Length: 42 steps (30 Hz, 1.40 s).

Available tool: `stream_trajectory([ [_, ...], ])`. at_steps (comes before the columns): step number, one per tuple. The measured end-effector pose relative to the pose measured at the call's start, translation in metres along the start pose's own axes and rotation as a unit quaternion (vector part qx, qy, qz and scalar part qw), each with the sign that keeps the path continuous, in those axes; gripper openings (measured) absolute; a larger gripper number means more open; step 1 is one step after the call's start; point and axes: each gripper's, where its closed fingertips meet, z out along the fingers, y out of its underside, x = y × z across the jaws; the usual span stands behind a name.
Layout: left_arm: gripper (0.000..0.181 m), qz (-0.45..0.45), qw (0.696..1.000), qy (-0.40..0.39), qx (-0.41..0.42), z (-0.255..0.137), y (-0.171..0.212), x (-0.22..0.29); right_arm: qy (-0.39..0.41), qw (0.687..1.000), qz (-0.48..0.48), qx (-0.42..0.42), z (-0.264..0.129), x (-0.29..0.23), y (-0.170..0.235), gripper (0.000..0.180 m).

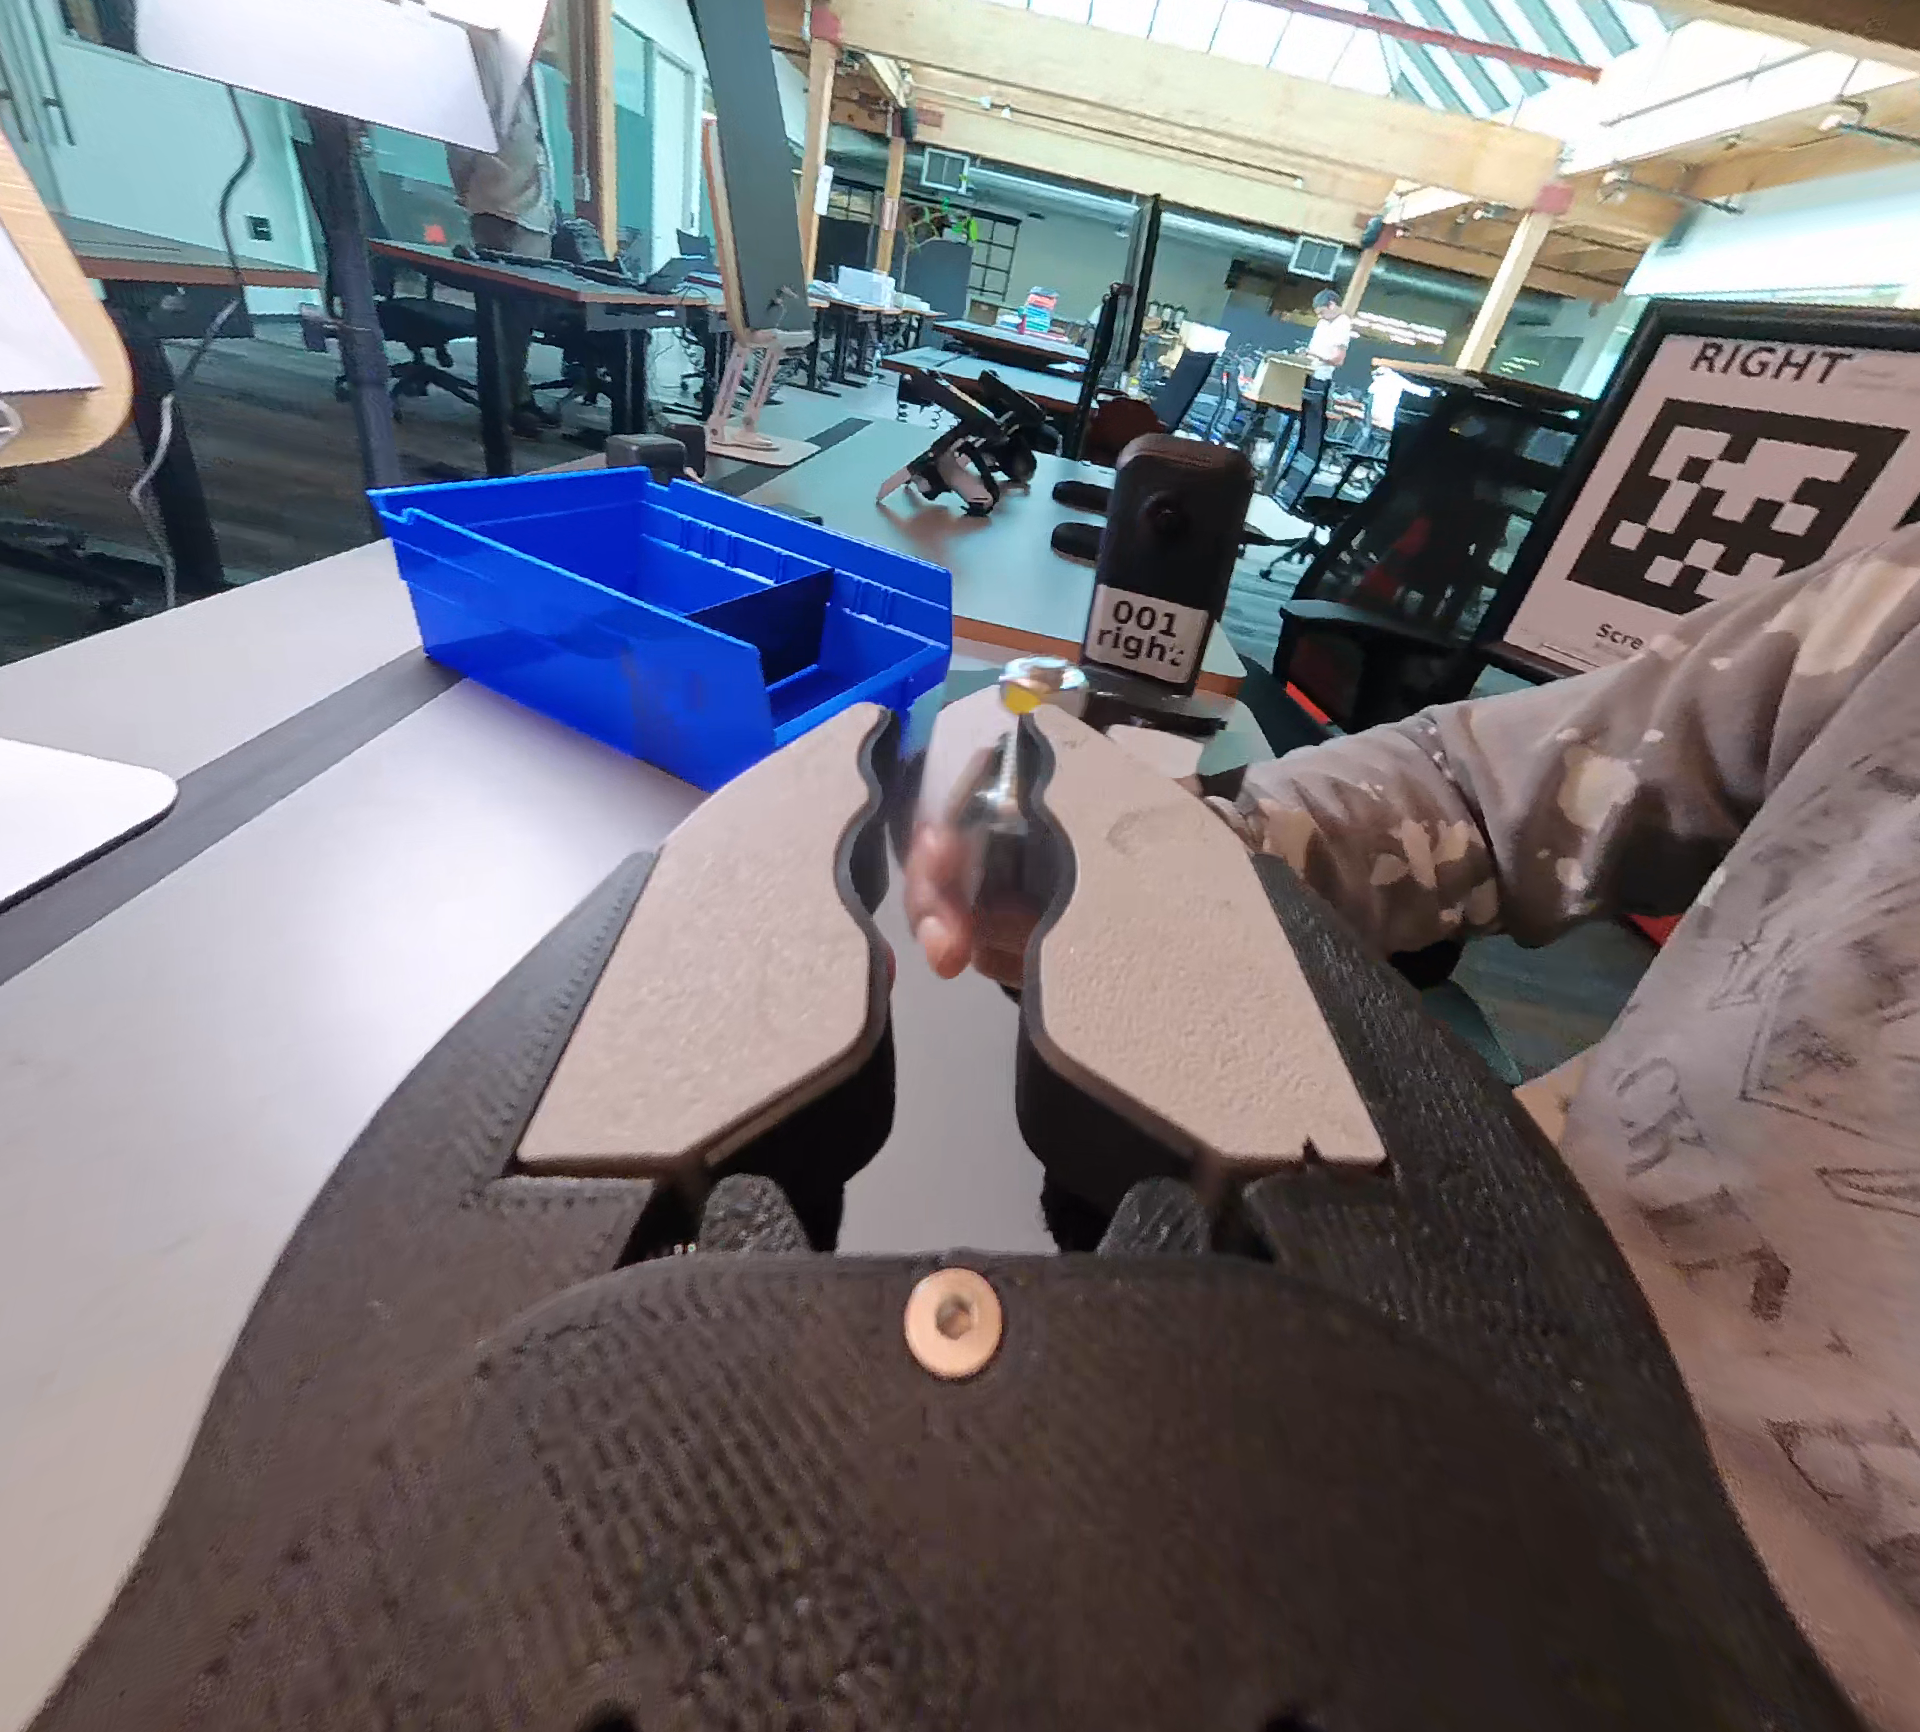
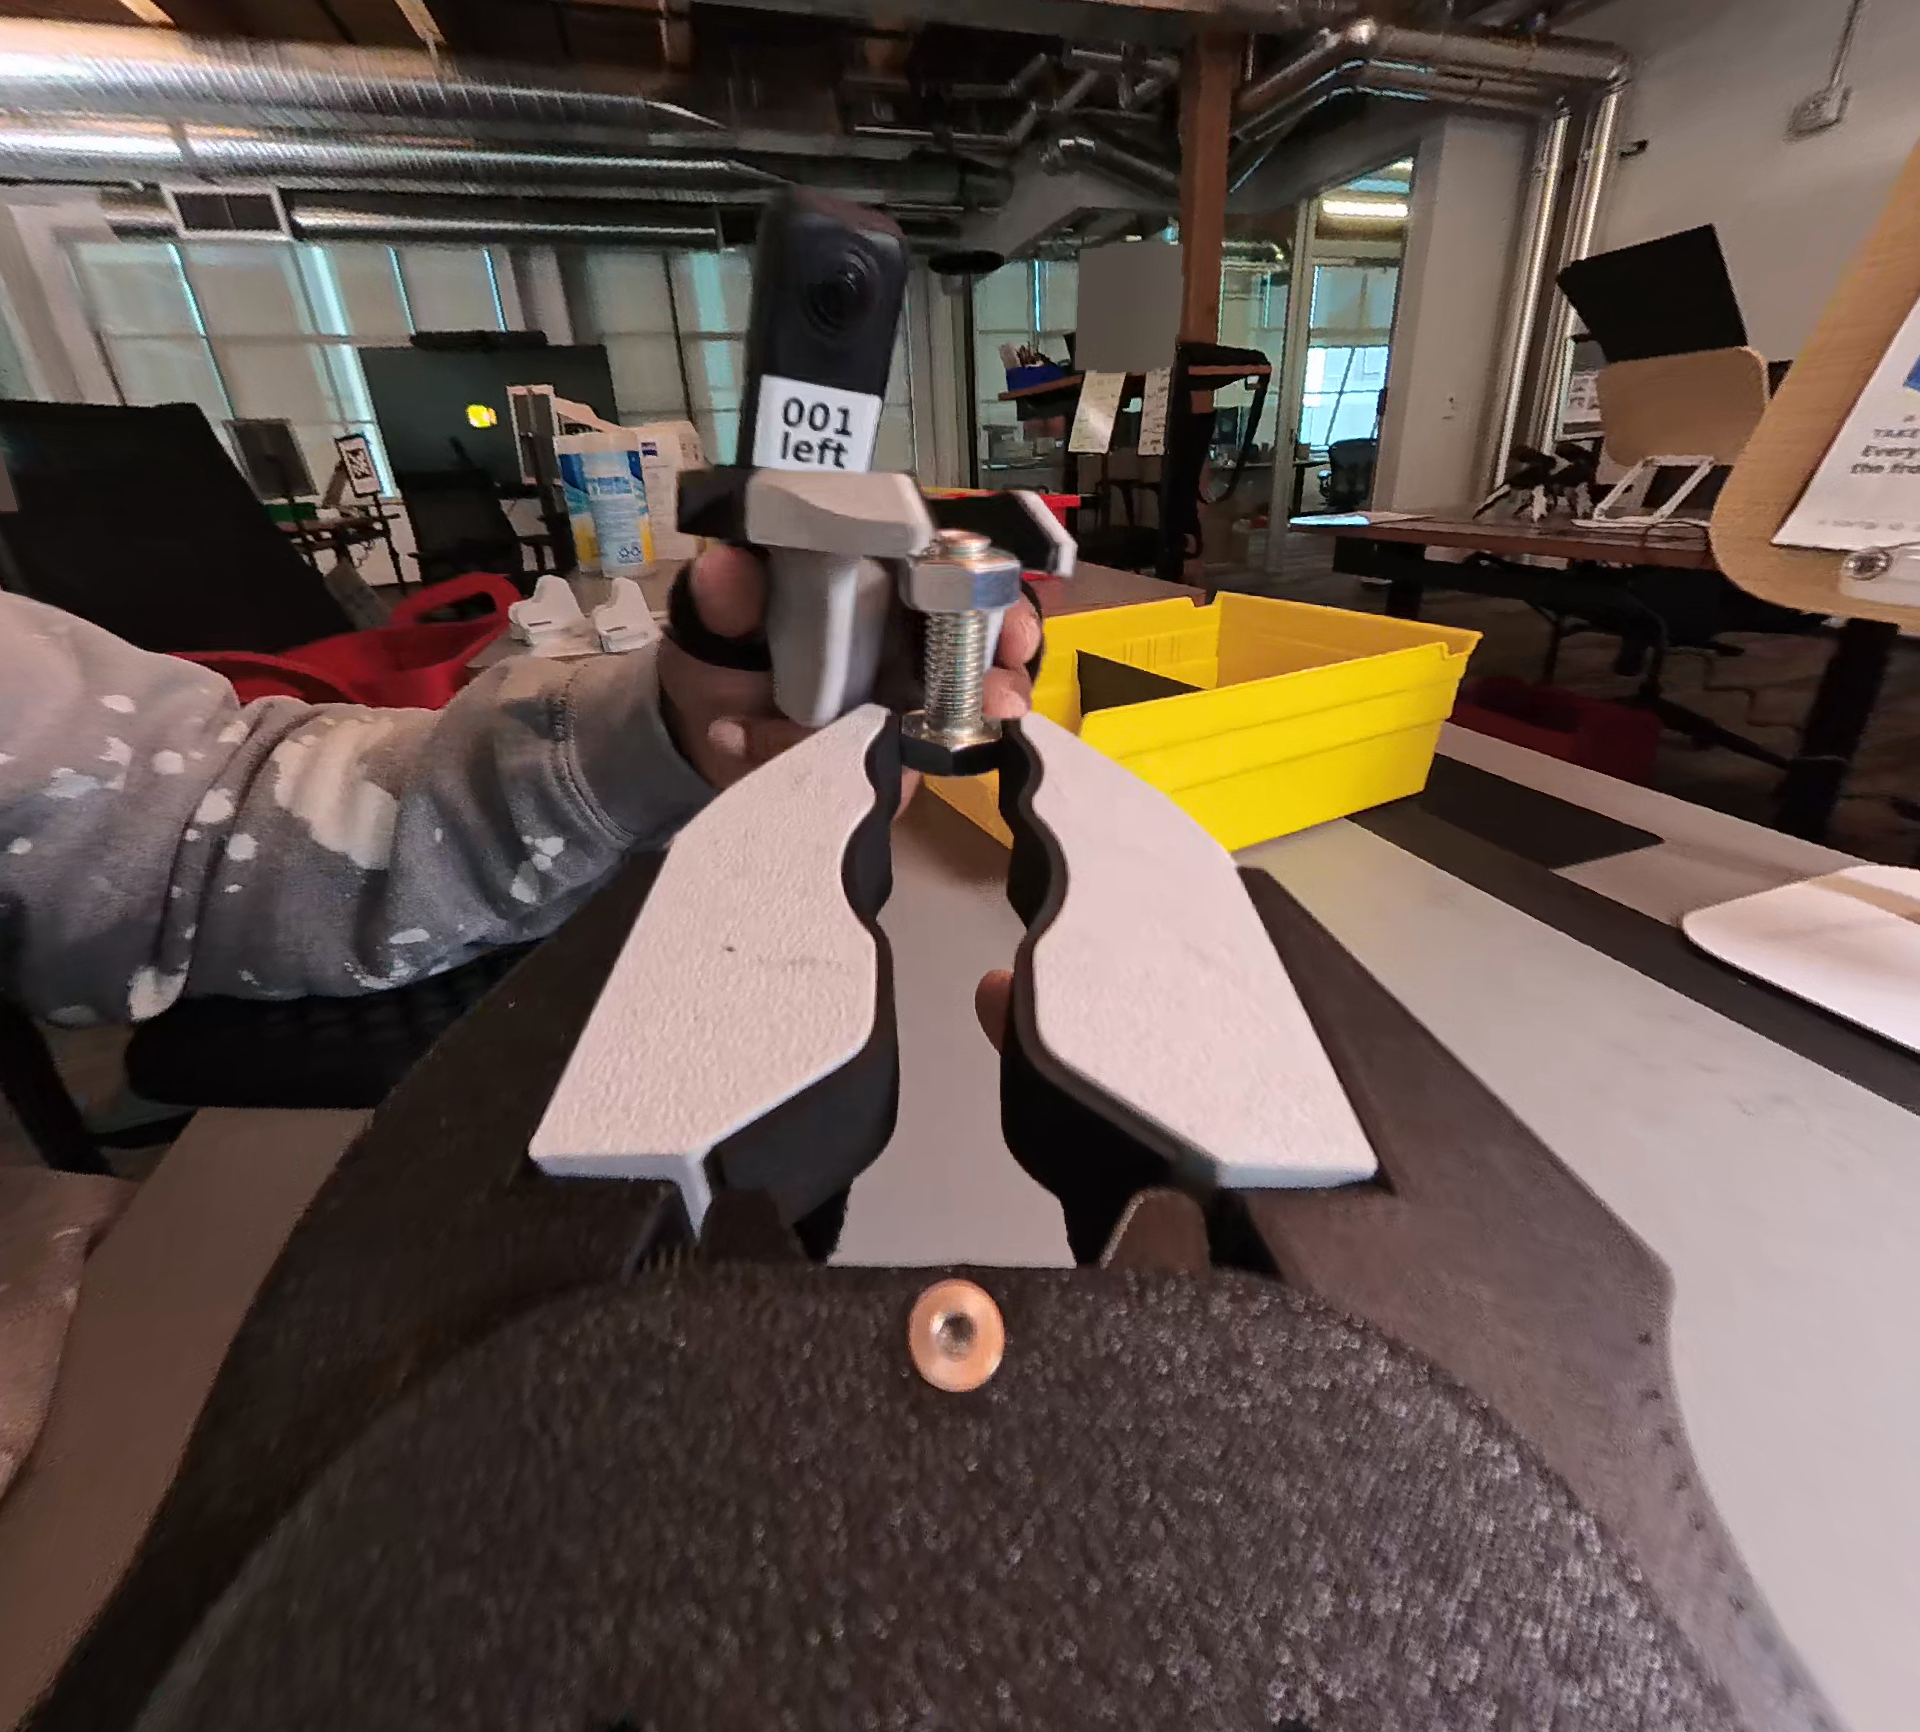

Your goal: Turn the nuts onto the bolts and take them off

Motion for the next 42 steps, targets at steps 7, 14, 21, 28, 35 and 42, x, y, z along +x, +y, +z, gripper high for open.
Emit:
stream_trajectory([
  [7, 0.024, 0.000, 1.000, 0.013, -0.021, 0.011, 0.011, 0.008, 0.007, 1.000, -0.008, -0.010, 0.002, 0.000, 0.006, 0.018],
  [14, 0.019, -0.015, 1.000, 0.007, -0.003, 0.004, 0.007, 0.000, 0.008, 1.000, -0.009, 0.004, -0.003, 0.003, -0.002, 0.018],
  [21, 0.016, -0.020, 0.999, -0.019, -0.020, 0.011, 0.015, -0.004, 0.014, 1.000, -0.005, -0.002, -0.002, 0.004, 0.003, 0.018],
  [28, 0.023, -0.012, 1.000, -0.018, -0.014, 0.008, 0.012, -0.004, 0.019, 1.000, -0.005, 0.001, -0.003, 0.006, 0.001, 0.018],
  [35, 0.010, -0.012, 0.996, -0.077, -0.035, 0.007, 0.018, -0.021, 0.011, 1.000, -0.008, 0.009, -0.004, 0.003, -0.002, 0.018],
  [42, 0.029, -0.022, 1.000, -0.001, -0.019, 0.014, 0.012, 0.007, 0.035, 0.999, -0.014, -0.008, -0.002, 0.009, 0.004, 0.018],
])
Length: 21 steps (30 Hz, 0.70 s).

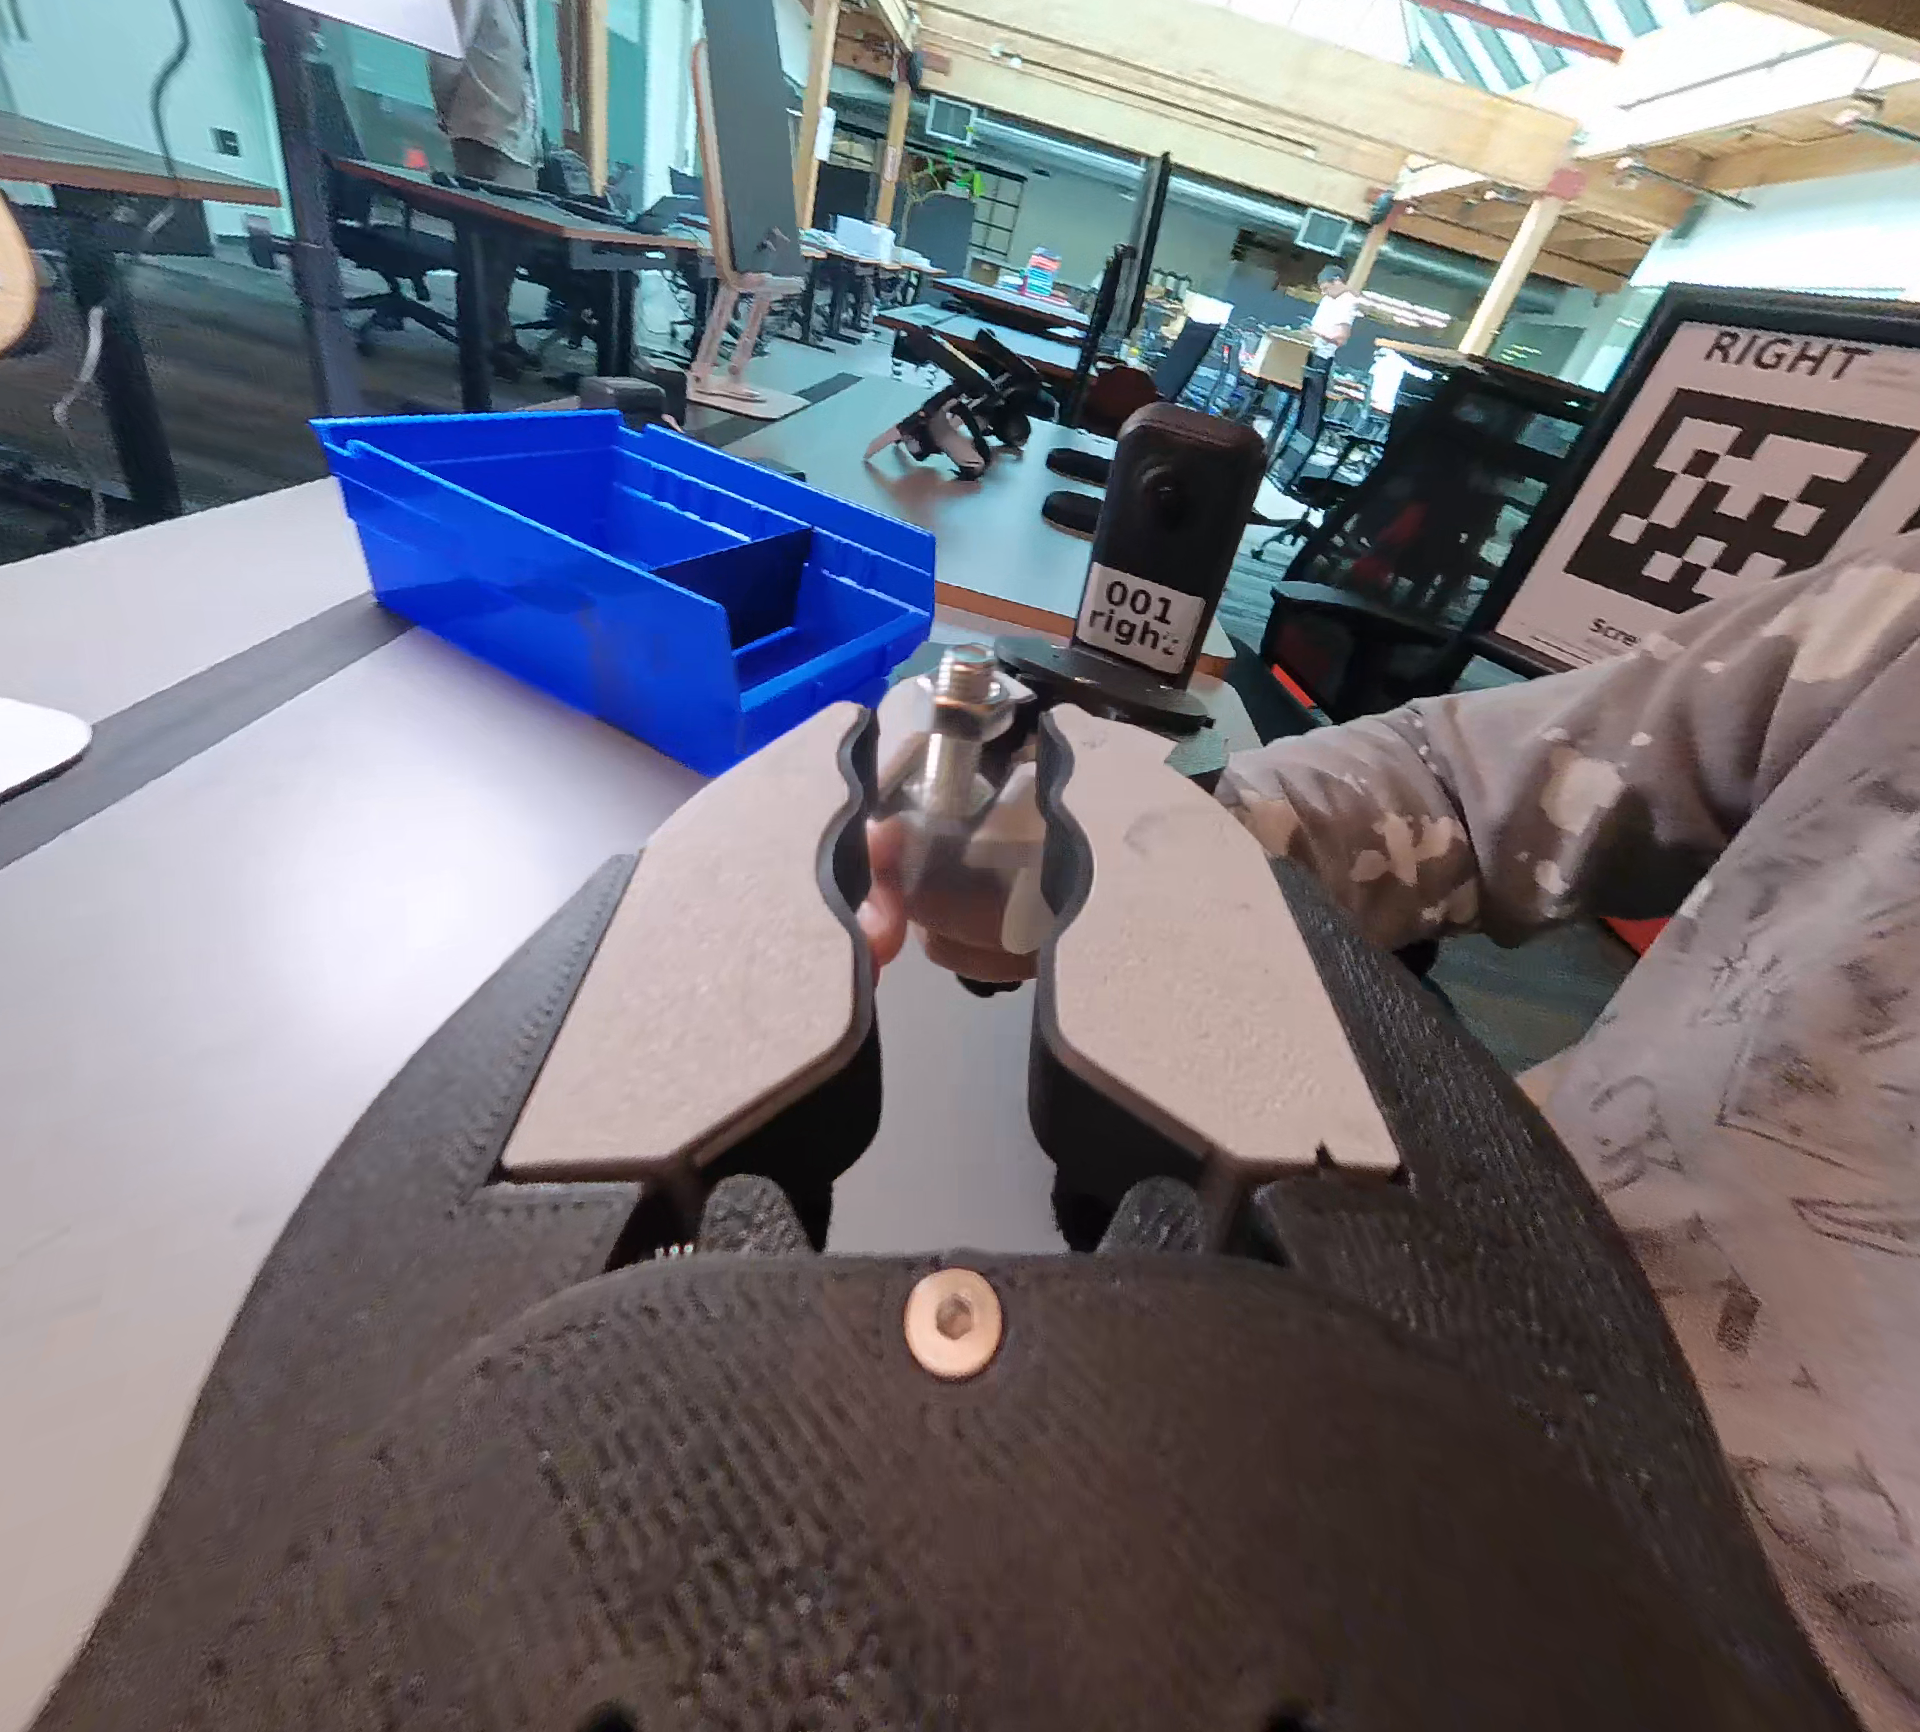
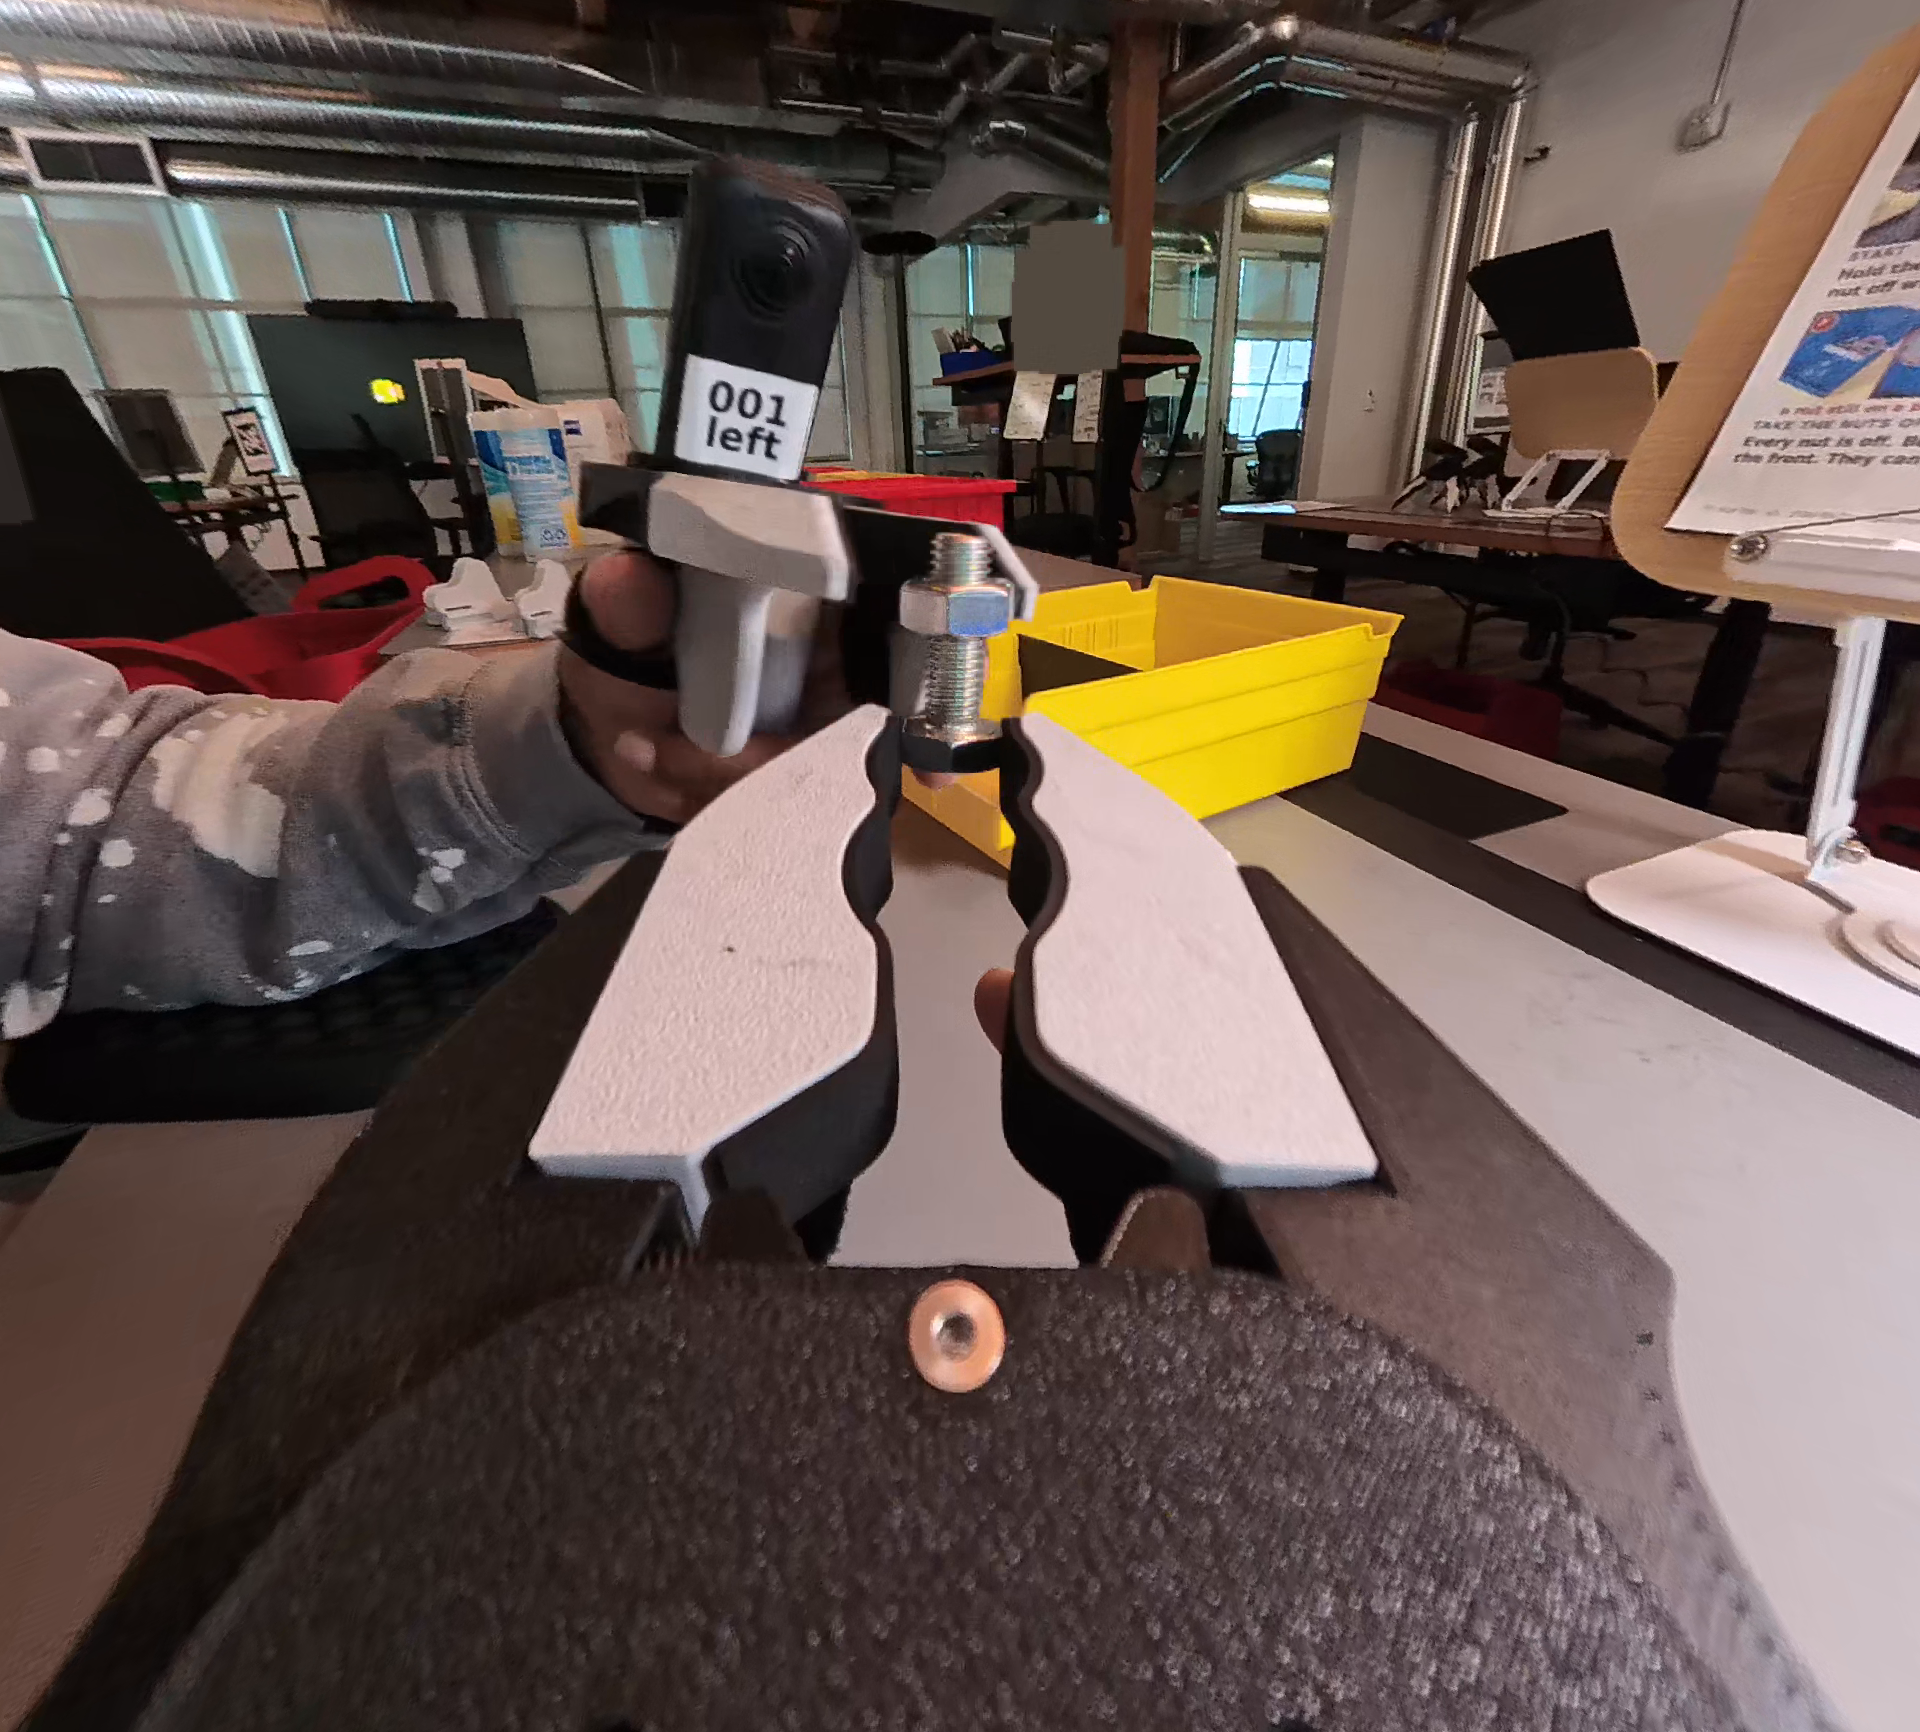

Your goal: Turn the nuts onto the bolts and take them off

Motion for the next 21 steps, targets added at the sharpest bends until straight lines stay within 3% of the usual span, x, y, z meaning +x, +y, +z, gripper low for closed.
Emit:
stream_trajectory([
  [4, 0.025, 0.008, 1.000, -0.028, -0.011, 0.000, 0.002, -0.008, 0.002, 1.000, 0.002, 0.005, -0.001, 0.000, -0.002, 0.018],
  [5, 0.009, 0.000, 0.998, -0.061, -0.015, -0.004, 0.003, -0.020, -0.008, 1.000, 0.006, 0.016, -0.002, -0.001, -0.005, 0.018],
  [7, 0.012, 0.021, 0.996, -0.088, -0.021, -0.010, 0.006, -0.031, -0.009, 1.000, 0.006, 0.021, -0.003, -0.001, -0.009, 0.018],
  [14, 0.024, -0.009, 1.000, -0.006, -0.004, 0.001, 0.002, -0.001, 0.004, 1.000, -0.003, 0.002, 0.000, -0.001, -0.001, 0.018],
  [17, 0.026, -0.001, 1.000, -0.022, -0.010, 0.000, 0.003, -0.007, 0.005, 1.000, 0.000, 0.011, -0.001, -0.001, -0.004, 0.018],
  [18, 0.012, -0.007, 0.999, -0.052, -0.014, -0.004, 0.004, -0.017, -0.004, 1.000, 0.006, 0.024, -0.002, -0.002, -0.008, 0.018],
  [19, 0.011, 0.003, 0.996, -0.085, -0.020, -0.008, 0.005, -0.028, -0.010, 0.999, 0.011, 0.031, -0.003, -0.003, -0.011, 0.018],
  [21, 0.015, 0.001, 0.997, -0.076, -0.017, -0.010, 0.005, -0.027, -0.009, 0.999, 0.004, 0.036, -0.004, -0.004, -0.015, 0.018],
])
